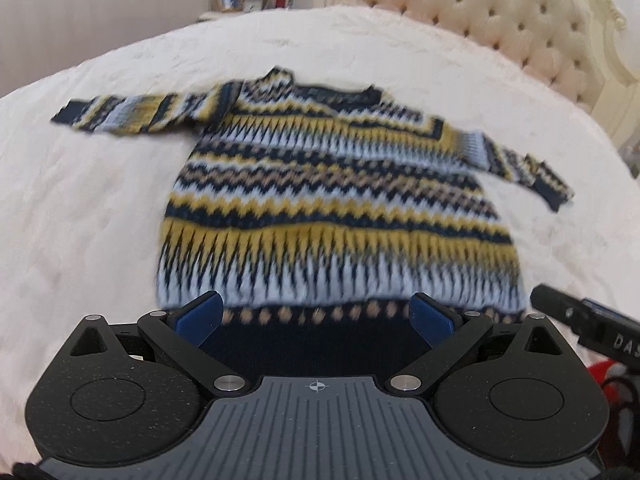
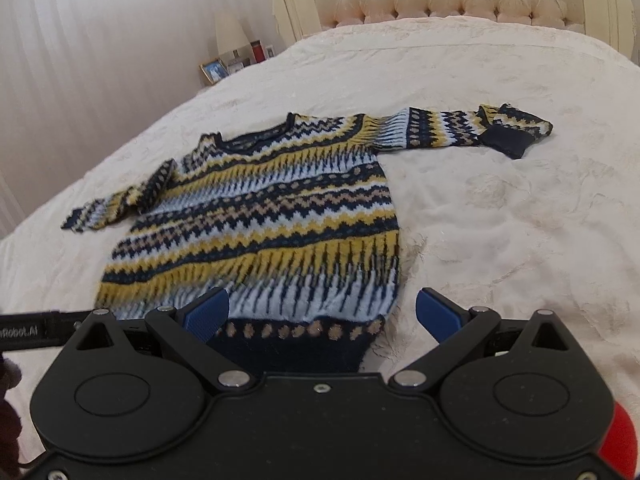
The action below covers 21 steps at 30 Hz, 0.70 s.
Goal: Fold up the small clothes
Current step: 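Move the left tool toward the navy cuff of a sweater sleeve, then grasp the navy sleeve cuff with the left gripper and lift it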
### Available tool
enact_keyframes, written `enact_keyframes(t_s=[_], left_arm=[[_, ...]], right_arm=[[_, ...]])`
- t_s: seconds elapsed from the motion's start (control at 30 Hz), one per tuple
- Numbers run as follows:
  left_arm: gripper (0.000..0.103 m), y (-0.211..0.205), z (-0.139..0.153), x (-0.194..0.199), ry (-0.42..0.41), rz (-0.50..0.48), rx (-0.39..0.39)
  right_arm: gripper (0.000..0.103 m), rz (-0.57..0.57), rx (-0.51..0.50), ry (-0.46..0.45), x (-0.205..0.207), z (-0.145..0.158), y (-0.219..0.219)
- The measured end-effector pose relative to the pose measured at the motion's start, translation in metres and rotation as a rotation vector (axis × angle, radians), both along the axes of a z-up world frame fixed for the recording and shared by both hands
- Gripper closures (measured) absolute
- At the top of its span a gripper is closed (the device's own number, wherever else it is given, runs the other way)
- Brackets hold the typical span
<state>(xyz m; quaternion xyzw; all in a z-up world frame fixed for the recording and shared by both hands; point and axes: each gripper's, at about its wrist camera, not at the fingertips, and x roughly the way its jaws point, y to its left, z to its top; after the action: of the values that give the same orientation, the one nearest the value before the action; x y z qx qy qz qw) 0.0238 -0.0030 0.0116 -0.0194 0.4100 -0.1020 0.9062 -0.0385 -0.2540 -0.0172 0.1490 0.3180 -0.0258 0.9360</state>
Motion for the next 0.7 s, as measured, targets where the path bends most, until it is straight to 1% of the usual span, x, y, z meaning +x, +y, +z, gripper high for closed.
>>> enact_keyframes(t_s=[0.07, 0.2, 0.3, 0.37, 0.5, 0.6, 0.63, 0.7], left_arm=[[0.002, -0.004, 0.007, 0.007, -0.030, -0.022, -0.002], [0.002, -0.011, 0.022, 0.026, -0.088, -0.033, 0.037], [0.002, -0.014, 0.037, 0.042, -0.139, -0.034, 0.055], [0.002, -0.018, 0.048, 0.056, -0.168, -0.018, 0.060], [0.002, -0.022, 0.059, 0.077, -0.211, 0.006, 0.038], [0.002, -0.025, 0.060, 0.088, -0.211, 0.021, 0.071], [0.002, -0.025, 0.057, 0.095, -0.194, 0.029, 0.086], [0.002, -0.025, 0.055, 0.111, -0.156, 0.042, 0.105]], right_arm=[[0.003, 0.010, 0.033, -0.017, 0.003, 0.003, -0.004], [0.002, 0.024, 0.096, -0.053, 0.019, 0.009, -0.012], [0.002, 0.021, 0.092, -0.075, 0.038, 0.012, -0.016], [0.002, 0.022, 0.096, -0.082, 0.054, 0.012, -0.019], [0.002, 0.011, 0.069, -0.111, 0.076, 0.006, -0.024], [0.002, 0.005, 0.090, -0.097, 0.084, -0.005, -0.031], [0.002, 0.003, 0.094, -0.090, 0.083, -0.008, -0.033], [0.002, -0.001, 0.069, -0.071, 0.082, -0.013, -0.036]])
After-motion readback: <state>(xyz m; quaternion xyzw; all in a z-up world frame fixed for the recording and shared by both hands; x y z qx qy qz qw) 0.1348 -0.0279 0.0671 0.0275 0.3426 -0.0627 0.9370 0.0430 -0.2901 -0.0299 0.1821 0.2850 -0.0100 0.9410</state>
